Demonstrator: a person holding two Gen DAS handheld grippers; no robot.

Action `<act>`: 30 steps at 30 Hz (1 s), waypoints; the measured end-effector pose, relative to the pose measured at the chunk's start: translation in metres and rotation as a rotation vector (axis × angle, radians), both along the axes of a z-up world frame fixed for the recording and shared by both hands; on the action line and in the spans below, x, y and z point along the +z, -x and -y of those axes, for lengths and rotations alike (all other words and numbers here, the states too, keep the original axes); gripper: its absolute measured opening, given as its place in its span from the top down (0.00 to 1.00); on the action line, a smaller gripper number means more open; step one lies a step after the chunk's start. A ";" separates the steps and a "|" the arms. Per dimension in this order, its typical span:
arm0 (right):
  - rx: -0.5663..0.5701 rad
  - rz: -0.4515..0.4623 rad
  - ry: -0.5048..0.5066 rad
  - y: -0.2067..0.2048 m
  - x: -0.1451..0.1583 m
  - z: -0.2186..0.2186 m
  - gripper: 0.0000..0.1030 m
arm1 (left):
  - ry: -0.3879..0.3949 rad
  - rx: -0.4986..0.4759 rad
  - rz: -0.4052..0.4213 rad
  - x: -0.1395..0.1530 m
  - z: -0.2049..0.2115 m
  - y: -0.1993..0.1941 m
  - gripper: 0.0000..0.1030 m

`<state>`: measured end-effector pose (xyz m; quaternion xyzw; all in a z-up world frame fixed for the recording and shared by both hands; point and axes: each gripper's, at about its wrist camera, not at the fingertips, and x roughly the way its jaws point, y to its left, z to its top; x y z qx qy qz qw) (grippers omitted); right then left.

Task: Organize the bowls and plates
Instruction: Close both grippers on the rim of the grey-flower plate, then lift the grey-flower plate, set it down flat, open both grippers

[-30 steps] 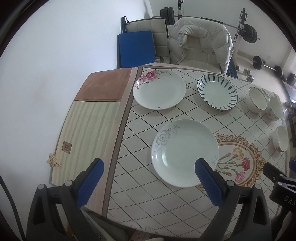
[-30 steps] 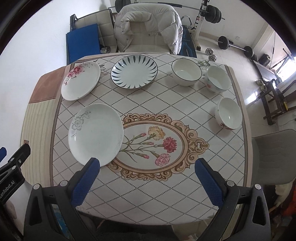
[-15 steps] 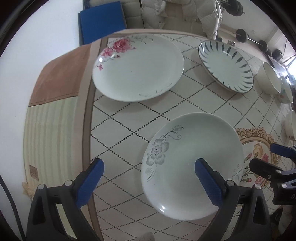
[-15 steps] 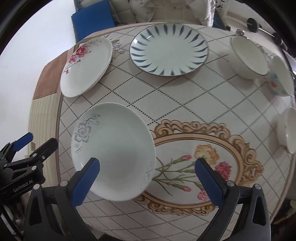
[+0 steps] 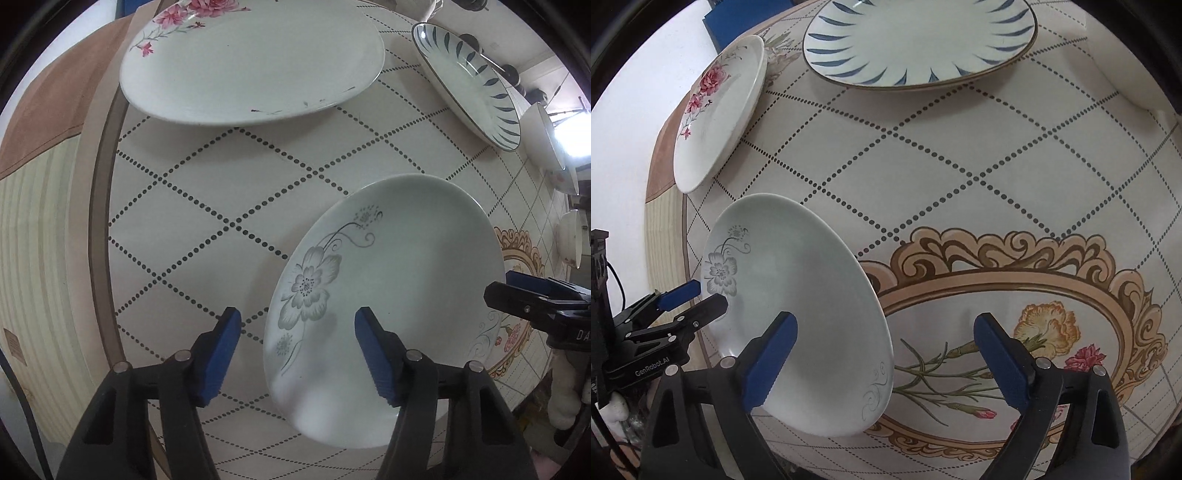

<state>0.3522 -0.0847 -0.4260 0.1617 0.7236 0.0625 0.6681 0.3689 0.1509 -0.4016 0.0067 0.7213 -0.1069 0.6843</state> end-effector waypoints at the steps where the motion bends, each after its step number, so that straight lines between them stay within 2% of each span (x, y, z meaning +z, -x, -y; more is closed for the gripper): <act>1: 0.003 -0.009 -0.011 0.001 -0.004 0.000 0.12 | -0.002 0.000 0.003 -0.002 -0.001 0.000 0.44; 4: 0.022 -0.032 -0.039 0.002 -0.014 -0.004 0.22 | 0.003 0.016 -0.011 -0.010 -0.008 -0.004 0.52; 6: 0.032 -0.022 -0.042 0.000 -0.017 -0.010 0.25 | 0.017 0.032 -0.026 -0.014 -0.010 -0.004 0.61; 8: 0.046 -0.022 -0.055 -0.001 -0.018 -0.014 0.32 | 0.026 0.040 -0.028 -0.016 -0.011 -0.003 0.62; 10: 0.043 -0.032 -0.078 -0.002 -0.020 -0.015 0.44 | 0.036 0.039 -0.033 -0.017 -0.011 -0.001 0.67; 12: 0.040 -0.028 -0.084 -0.002 -0.020 -0.017 0.47 | 0.037 0.042 -0.032 -0.018 -0.010 0.000 0.68; 13: 0.038 -0.029 -0.093 -0.002 -0.021 -0.018 0.59 | 0.038 0.042 -0.030 -0.019 -0.009 0.002 0.68; 14: 0.036 -0.044 -0.105 -0.002 -0.022 -0.019 0.64 | 0.040 0.045 -0.028 -0.020 -0.011 0.001 0.68; 17: 0.036 -0.034 -0.093 -0.002 -0.023 -0.023 0.68 | 0.036 0.041 -0.021 -0.018 -0.010 0.004 0.68; 20: 0.038 -0.025 -0.080 -0.002 -0.021 -0.021 0.80 | 0.038 0.061 -0.026 -0.018 -0.011 0.006 0.70; 30: 0.030 -0.009 -0.135 0.009 -0.017 -0.001 0.82 | 0.032 0.085 -0.004 -0.002 -0.001 0.017 0.73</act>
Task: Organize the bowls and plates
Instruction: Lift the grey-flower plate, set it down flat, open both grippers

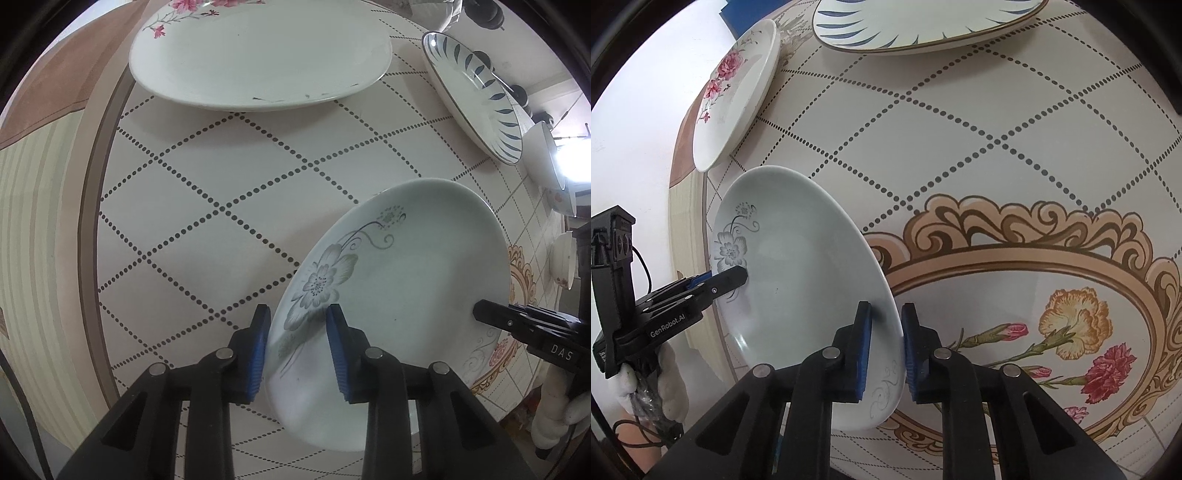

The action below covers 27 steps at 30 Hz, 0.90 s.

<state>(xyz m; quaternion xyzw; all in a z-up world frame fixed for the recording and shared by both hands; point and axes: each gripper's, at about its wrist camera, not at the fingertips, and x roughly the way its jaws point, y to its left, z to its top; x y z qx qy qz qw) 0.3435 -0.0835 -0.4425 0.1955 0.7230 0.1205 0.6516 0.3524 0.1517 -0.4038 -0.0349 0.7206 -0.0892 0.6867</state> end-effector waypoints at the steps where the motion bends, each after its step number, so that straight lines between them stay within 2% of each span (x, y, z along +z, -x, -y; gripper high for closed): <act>1: -0.002 0.006 -0.001 0.001 0.003 0.004 0.82 | 0.000 -0.003 0.002 0.003 0.004 0.000 0.73; 7: -0.024 0.023 0.001 0.004 0.019 0.030 0.82 | 0.012 -0.029 0.018 0.018 0.041 0.000 0.73; 15: -0.100 0.052 0.019 0.008 0.042 0.100 0.82 | 0.050 -0.082 0.027 0.033 0.108 -0.018 0.73; 22: -0.155 0.052 0.042 0.011 0.045 0.160 0.82 | 0.055 -0.132 0.025 0.023 0.153 -0.033 0.73; 27: -0.176 0.039 0.047 0.012 0.034 0.193 0.82 | 0.041 -0.141 0.009 0.015 0.166 -0.043 0.73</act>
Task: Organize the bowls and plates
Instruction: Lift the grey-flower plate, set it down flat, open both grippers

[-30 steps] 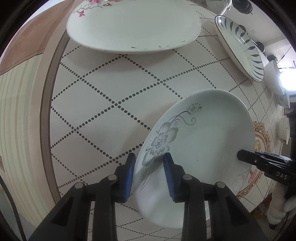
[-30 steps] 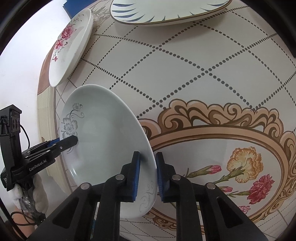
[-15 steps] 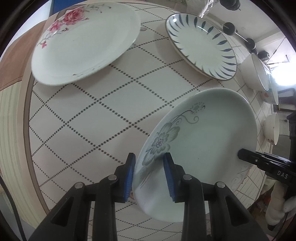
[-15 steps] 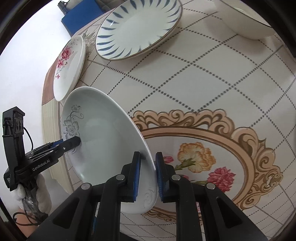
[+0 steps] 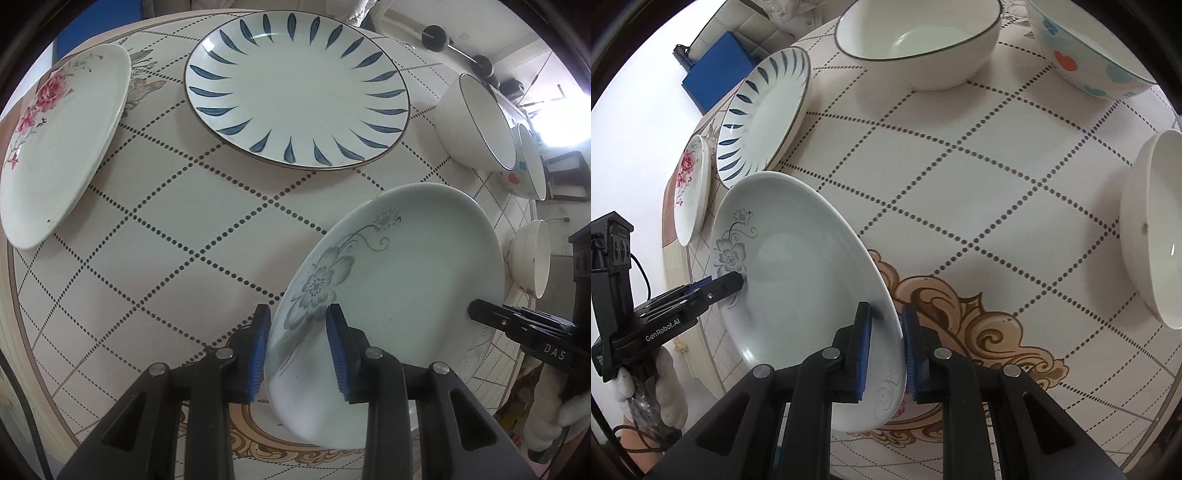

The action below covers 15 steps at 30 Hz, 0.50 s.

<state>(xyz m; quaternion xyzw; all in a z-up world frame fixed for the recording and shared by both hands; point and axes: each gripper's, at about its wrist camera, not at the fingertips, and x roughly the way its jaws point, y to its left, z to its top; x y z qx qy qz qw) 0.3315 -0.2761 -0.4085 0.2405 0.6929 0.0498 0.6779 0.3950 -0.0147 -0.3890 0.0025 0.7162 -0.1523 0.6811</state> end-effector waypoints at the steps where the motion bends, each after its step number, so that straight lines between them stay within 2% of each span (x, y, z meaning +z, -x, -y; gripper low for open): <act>1: -0.003 -0.003 -0.002 0.001 -0.004 0.006 0.82 | -0.005 0.002 -0.003 -0.002 0.001 -0.002 0.73; 5: -0.002 -0.011 -0.008 0.000 -0.016 0.018 0.82 | -0.034 0.004 -0.021 -0.012 0.003 -0.003 0.73; 8: 0.002 -0.021 -0.014 -0.003 -0.024 0.024 0.82 | -0.052 0.006 -0.028 -0.025 0.019 -0.005 0.73; 15: 0.014 -0.034 -0.020 -0.004 -0.036 0.031 0.82 | -0.070 0.018 -0.029 -0.029 0.024 -0.005 0.73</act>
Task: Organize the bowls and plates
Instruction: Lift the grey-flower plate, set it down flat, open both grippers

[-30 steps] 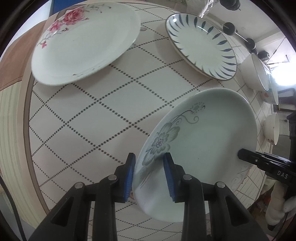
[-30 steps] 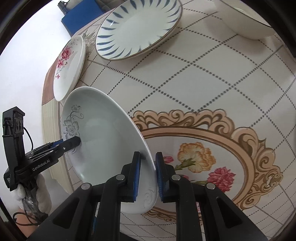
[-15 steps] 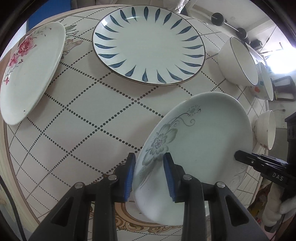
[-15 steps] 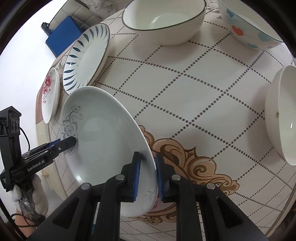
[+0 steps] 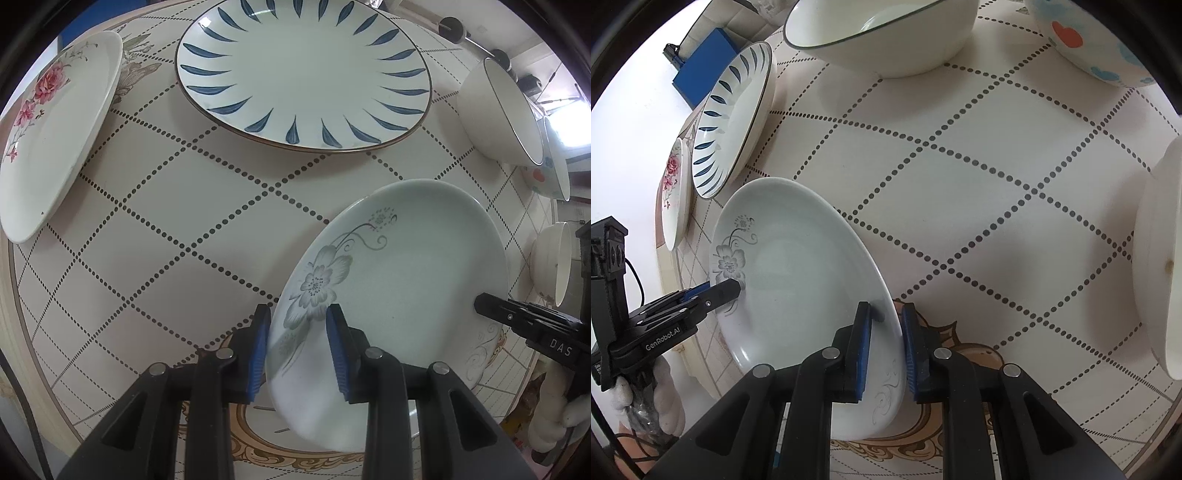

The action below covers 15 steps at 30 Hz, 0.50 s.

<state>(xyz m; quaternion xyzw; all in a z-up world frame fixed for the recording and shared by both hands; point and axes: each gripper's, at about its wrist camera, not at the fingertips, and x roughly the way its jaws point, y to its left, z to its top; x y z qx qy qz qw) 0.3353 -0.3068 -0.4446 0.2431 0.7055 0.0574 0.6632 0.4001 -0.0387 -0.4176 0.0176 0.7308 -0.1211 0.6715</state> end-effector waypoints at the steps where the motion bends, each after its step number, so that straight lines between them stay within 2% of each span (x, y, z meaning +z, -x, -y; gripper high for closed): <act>1: -0.002 -0.002 -0.005 0.000 0.000 0.001 0.82 | -0.001 0.004 -0.001 0.000 0.000 0.000 0.73; 3: -0.005 -0.009 -0.011 0.000 -0.002 0.000 0.82 | -0.008 0.015 -0.008 0.001 -0.002 0.002 0.73; 5: 0.001 -0.014 0.005 -0.005 -0.002 -0.010 0.82 | -0.049 0.022 0.002 0.006 -0.003 0.006 0.73; 9: 0.029 -0.012 0.135 -0.008 0.010 -0.026 0.80 | -0.130 0.014 0.081 0.028 0.000 0.016 0.72; 10: 0.039 -0.006 0.173 -0.008 0.015 -0.030 0.77 | -0.135 0.016 0.095 0.035 0.000 0.018 0.72; 15: 0.074 0.038 0.288 0.002 0.044 -0.045 0.77 | -0.157 0.028 0.187 0.075 0.000 0.037 0.72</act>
